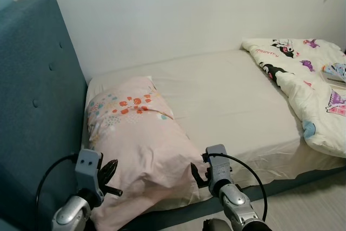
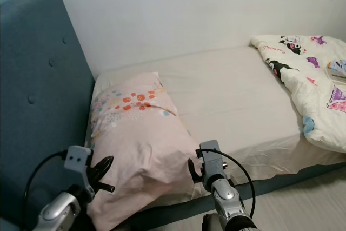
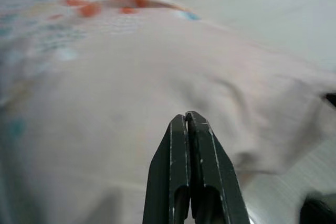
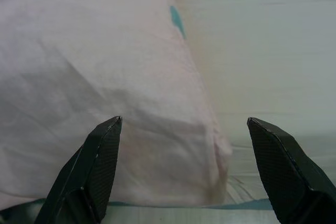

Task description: Clean up the room

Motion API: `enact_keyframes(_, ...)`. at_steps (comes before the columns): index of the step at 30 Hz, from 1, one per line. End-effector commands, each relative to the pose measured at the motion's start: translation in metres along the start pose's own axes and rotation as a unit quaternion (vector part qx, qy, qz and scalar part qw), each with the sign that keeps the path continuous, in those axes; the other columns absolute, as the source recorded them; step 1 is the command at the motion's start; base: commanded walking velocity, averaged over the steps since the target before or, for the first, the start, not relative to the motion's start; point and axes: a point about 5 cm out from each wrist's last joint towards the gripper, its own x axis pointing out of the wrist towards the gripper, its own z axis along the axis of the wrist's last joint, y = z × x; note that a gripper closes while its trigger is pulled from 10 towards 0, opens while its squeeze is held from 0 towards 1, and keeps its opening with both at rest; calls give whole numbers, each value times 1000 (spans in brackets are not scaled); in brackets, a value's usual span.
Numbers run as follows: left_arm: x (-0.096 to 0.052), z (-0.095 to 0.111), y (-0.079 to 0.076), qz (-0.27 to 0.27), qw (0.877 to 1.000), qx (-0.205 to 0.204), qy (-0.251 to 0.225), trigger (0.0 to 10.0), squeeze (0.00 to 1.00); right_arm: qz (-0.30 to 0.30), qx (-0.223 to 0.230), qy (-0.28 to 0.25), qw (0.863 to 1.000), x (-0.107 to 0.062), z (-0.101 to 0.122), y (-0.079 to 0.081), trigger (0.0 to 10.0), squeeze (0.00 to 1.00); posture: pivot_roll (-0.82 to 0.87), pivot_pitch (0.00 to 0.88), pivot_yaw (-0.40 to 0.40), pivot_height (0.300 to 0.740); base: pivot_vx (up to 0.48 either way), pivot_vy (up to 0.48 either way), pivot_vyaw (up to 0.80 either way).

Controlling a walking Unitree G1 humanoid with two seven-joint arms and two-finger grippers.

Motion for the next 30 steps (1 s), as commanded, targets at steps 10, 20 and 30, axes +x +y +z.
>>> enact_keyframes(10, -40, 6, -20, -248, 966, 19, 77, 10000, 0, 35, -18, -3, 999, 3, 8, -1, 10000, 0, 40, 99, -21, 581, 0, 0, 0)
enact_keyframes(20, -48, 4, -47, -359, 917, 79, 152, 10000, 0, 80, -61, 15, 995, 2, 4, 3, 10000, 0, 40, 130, -29, 556, 0, 0, 0)
enact_keyframes(30, -18, -27, -64, -363, 888, 164, 230, 10000, 0, 102, -66, 7, 993, 1, 6, 7, 10000, 0, 23, 201, -16, 556, 0, 0, 0)
